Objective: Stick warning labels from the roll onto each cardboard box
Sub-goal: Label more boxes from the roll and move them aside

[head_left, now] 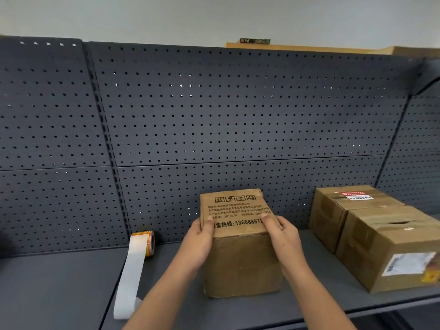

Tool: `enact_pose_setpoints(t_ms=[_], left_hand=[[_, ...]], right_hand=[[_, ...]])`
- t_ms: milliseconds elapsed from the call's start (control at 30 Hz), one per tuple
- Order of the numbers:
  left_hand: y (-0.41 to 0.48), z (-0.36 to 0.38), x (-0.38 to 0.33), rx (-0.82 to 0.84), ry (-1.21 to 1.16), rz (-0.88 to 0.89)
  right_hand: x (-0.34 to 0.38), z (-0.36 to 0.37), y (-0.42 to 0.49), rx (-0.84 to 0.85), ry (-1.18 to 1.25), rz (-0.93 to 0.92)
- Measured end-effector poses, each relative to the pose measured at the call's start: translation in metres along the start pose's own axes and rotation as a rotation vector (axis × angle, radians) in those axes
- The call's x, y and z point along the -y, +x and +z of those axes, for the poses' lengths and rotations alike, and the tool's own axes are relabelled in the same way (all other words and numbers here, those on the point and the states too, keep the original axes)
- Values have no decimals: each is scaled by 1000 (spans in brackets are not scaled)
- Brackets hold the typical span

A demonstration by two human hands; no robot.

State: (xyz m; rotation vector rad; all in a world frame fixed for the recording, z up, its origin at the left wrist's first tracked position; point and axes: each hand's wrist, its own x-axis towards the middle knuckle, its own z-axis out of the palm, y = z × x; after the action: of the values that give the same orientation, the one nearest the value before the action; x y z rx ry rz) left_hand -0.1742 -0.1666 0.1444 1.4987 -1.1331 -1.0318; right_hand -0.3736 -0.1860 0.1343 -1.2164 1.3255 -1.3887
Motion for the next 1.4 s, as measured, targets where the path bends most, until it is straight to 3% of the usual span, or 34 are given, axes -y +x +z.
enact_pose_setpoints(t_ms=[267, 500, 733, 1034, 1400], left_hand=[[0, -22, 11, 20, -35, -26], [4, -28, 40, -64, -158, -89], [4, -32, 67, -92, -238, -152], [-1, -48, 85, -222, -163, -95], [-5, -54, 99, -184, 96, -54]], right_hand=[[27, 8, 1, 61, -160, -137], [63, 31, -13, 119, -687, -387], [60, 64, -24, 101, -929, -479], [61, 101, -42, 143, -1155, -500], [40, 134, -50, 102, -1277, -580]])
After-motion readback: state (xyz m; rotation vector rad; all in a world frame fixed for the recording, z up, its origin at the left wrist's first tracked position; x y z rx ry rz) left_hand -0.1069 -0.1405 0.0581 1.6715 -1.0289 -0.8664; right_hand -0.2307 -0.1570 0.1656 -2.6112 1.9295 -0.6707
